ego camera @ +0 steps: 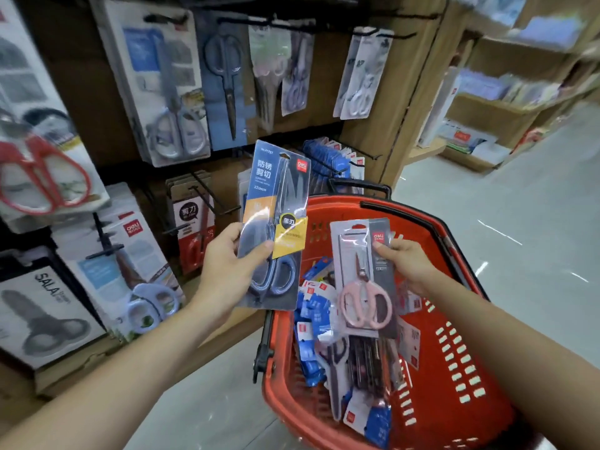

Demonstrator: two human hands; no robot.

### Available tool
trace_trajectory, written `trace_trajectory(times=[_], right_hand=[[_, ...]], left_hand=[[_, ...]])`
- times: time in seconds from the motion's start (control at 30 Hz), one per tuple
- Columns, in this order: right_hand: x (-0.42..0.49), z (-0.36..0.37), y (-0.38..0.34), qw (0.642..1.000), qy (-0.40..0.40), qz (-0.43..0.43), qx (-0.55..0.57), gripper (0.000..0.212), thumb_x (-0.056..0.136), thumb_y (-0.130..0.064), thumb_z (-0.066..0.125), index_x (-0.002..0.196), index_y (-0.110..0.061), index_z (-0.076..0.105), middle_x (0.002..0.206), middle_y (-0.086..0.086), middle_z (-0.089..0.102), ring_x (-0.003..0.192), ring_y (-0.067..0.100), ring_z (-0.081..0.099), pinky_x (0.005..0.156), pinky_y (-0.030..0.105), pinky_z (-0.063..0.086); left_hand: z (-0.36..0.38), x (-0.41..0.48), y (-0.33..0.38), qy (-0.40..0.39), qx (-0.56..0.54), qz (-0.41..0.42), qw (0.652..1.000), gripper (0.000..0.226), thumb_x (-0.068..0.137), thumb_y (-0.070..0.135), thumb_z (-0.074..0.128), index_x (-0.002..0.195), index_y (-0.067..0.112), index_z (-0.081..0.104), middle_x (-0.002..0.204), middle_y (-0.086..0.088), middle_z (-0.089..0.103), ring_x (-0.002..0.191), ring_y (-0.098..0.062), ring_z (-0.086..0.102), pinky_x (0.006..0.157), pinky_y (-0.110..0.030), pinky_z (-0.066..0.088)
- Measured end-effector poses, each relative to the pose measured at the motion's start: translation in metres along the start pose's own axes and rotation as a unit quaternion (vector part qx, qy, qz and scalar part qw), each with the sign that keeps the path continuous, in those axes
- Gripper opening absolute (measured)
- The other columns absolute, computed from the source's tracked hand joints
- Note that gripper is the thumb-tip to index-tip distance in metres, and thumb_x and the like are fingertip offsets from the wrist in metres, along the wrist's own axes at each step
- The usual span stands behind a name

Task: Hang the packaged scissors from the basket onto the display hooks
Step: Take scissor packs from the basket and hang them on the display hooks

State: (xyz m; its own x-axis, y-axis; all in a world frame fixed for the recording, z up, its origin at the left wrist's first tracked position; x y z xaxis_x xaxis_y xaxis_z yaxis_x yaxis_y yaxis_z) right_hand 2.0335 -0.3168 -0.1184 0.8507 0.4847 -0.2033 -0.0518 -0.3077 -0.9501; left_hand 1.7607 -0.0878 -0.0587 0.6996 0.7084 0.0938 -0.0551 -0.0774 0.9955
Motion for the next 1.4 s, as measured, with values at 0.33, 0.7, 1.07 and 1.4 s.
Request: trace_trajectory(times=[0.33, 0.7, 1.07, 1.4], right_hand=[[-0.031, 0.045, -0.198, 0.954, 0.036, -0.24, 0.173, 0.011, 0.1, -0.019, 0.065, 0.098, -0.016, 0.076, 0.095, 0.009, 0.08, 0.083, 0.026, 0.076, 0.076, 0.042, 0.063], [-0.092, 0.11, -0.286, 0.904, 0.023, -0.39, 0.172, 0.02, 0.099, -0.023, 0.069, 0.082, -0.025, 0.08, 0.085, 0.008, 0.078, 0.081, 0.024, 0.07, 0.079, 0.057, 0.059], [-0.115, 0.153, -0.359, 0.868, -0.1, -0.437, 0.216, 0.016, 0.102, -0.021, 0.063, 0.095, -0.019, 0.077, 0.095, 0.004, 0.08, 0.088, 0.021, 0.074, 0.085, 0.047, 0.06], [-0.101, 0.195, -0.417, 0.833, -0.134, -0.53, -0.079, 0.013, 0.101, -0.018, 0.063, 0.09, -0.017, 0.069, 0.083, 0.003, 0.074, 0.073, 0.007, 0.063, 0.072, 0.032, 0.049]], left_hand=[[-0.037, 0.004, 0.098, 0.111, 0.001, 0.183, 0.977, 0.016, 0.097, 0.01, 0.07, 0.099, 0.026, 0.068, 0.093, 0.011, 0.077, 0.089, -0.012, 0.073, 0.075, -0.03, 0.057], [-0.099, -0.025, 0.234, 0.218, 0.105, 0.317, 0.917, 0.008, 0.099, 0.014, 0.068, 0.097, 0.02, 0.071, 0.09, -0.002, 0.077, 0.087, -0.027, 0.073, 0.079, -0.055, 0.058], [-0.148, -0.018, 0.303, 0.299, 0.077, 0.306, 0.901, 0.005, 0.101, 0.014, 0.065, 0.098, 0.011, 0.069, 0.099, -0.017, 0.074, 0.095, -0.035, 0.071, 0.09, -0.061, 0.055], [-0.19, -0.002, 0.366, 0.295, 0.188, 0.338, 0.874, 0.018, 0.097, 0.012, 0.07, 0.091, 0.029, 0.07, 0.089, 0.003, 0.077, 0.09, -0.02, 0.074, 0.086, -0.055, 0.06]])
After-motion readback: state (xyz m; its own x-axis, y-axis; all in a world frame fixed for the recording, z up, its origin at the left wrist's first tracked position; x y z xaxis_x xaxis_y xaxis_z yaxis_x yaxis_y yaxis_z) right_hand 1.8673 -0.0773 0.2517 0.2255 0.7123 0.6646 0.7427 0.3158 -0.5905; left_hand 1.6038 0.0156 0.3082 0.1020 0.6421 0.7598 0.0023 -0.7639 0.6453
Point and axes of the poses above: each hand's wrist, its own x-axis towards the middle knuckle, its own z-axis out of the palm, y = z × x, the point moved 6 cm from there along x, towards the middle knuckle
